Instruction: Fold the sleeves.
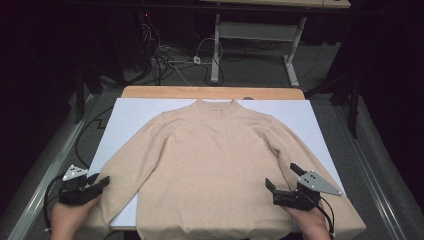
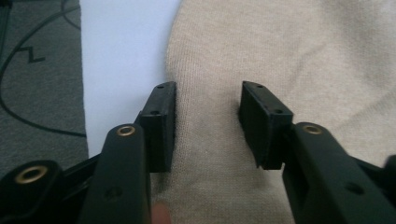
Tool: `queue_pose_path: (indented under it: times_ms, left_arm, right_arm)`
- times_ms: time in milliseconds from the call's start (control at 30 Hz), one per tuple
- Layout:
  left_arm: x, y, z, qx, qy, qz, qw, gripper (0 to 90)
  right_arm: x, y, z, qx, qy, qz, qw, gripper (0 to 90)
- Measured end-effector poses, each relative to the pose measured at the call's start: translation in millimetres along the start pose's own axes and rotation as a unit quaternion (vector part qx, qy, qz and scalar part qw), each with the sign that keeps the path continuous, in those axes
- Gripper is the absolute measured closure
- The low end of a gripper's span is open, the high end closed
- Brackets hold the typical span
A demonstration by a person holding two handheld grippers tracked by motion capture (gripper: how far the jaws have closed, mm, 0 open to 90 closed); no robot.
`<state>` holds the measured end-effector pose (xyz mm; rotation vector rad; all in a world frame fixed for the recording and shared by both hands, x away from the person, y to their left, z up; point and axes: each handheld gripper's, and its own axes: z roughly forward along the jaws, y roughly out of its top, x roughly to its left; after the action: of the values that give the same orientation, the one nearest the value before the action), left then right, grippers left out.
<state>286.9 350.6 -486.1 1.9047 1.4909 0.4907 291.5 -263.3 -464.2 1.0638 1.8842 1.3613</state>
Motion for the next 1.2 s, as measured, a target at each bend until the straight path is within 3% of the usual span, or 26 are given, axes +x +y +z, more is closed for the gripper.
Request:
queue_pose_path:
  times_ms: [167,433,533,633,967,1067,1100,1200]
  left_arm:
    - [-6.5,0.9,1.2,0.000,-0.005,0.019,0.9998,75.7]
    - [-9.0,0.1,-0.4,-0.010,-0.005,0.034,0.9994,78.4]
    - [-9.4,0.4,-1.5,-0.018,-0.009,0.029,0.9994,79.3]
    - [-7.9,0.8,-2.7,-0.029,-0.031,0.014,0.9990,79.3]
    - [-11.7,3.7,-5.4,-0.050,-0.059,0.004,0.9970,79.5]
    - [-12.9,4.8,-7.8,-0.065,-0.076,-0.005,0.9949,79.4]
    - [-14.9,5.8,-10.0,-0.078,-0.087,-0.010,0.9931,79.4]
    - [-18.7,7.3,-11.6,-0.088,-0.091,-0.005,0.9920,79.5]
  right_arm:
    - [1.3,0.7,1.4,0.000,0.003,-0.001,1.0000,0.0]
    - [2.5,1.9,1.9,-0.001,0.004,-0.004,1.0000,0.0]
    - [1.9,2.0,1.0,-0.001,0.005,-0.004,1.0000,0.0]
    - [0.9,2.5,0.2,-0.004,0.003,-0.003,1.0000,0.0]
    - [-0.5,3.8,-1.9,-0.007,0.001,-0.006,1.0000,0.0]
    - [0.1,3.9,-1.9,-0.006,0.000,-0.007,1.0000,0.0]
    - [0.7,4.0,-1.6,-0.006,0.001,-0.008,0.9999,0.1]
    - [1.7,4.2,-1.4,-0.006,0.001,-0.012,0.9999,0.0]
